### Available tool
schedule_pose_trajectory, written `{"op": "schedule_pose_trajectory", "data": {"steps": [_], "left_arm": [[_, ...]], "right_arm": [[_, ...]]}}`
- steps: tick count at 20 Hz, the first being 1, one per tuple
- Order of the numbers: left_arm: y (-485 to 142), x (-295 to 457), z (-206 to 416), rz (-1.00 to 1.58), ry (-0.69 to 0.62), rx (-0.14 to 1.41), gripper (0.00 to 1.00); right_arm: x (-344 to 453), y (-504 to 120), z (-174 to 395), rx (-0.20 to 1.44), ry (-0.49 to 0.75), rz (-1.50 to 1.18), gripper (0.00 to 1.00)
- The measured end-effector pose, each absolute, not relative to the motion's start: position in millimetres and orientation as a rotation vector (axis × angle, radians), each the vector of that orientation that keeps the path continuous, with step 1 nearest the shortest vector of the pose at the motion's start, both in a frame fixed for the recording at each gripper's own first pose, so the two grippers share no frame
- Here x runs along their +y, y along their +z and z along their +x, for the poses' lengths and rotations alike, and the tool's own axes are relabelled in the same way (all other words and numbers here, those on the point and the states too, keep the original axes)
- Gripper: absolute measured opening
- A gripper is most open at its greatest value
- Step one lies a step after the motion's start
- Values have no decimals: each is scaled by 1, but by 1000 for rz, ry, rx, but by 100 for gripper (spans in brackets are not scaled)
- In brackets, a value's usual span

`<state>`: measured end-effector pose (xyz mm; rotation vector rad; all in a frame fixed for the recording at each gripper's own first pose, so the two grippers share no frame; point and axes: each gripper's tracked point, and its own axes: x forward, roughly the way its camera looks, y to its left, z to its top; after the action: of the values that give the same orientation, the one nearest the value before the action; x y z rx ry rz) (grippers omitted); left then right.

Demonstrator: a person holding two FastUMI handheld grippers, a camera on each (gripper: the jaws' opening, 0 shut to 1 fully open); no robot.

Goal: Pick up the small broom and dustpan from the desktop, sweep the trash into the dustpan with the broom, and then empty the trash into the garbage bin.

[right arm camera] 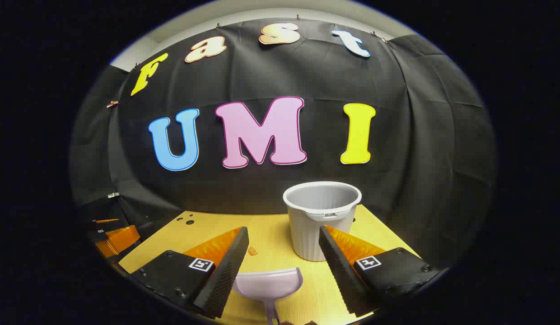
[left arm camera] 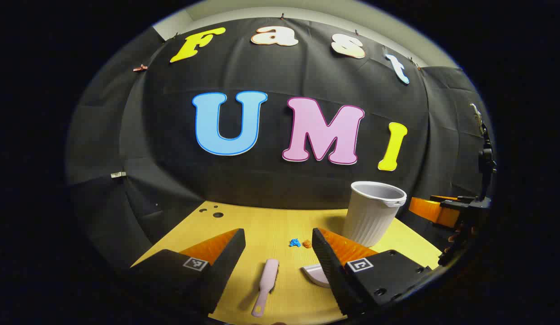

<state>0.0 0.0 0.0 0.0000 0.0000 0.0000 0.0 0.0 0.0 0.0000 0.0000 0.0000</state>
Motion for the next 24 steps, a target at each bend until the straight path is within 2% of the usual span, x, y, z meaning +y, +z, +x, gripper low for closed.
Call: {"op": "schedule_pose_trajectory", "data": {"steps": [18, 24], "left_arm": [[-52, 19, 17, -14, 37, 167, 96], [-92, 27, 29, -36, 19, 303, 96]], "right_arm": [[3, -33, 15, 122, 52, -13, 98], [3, -44, 20, 158, 64, -23, 98]]}}
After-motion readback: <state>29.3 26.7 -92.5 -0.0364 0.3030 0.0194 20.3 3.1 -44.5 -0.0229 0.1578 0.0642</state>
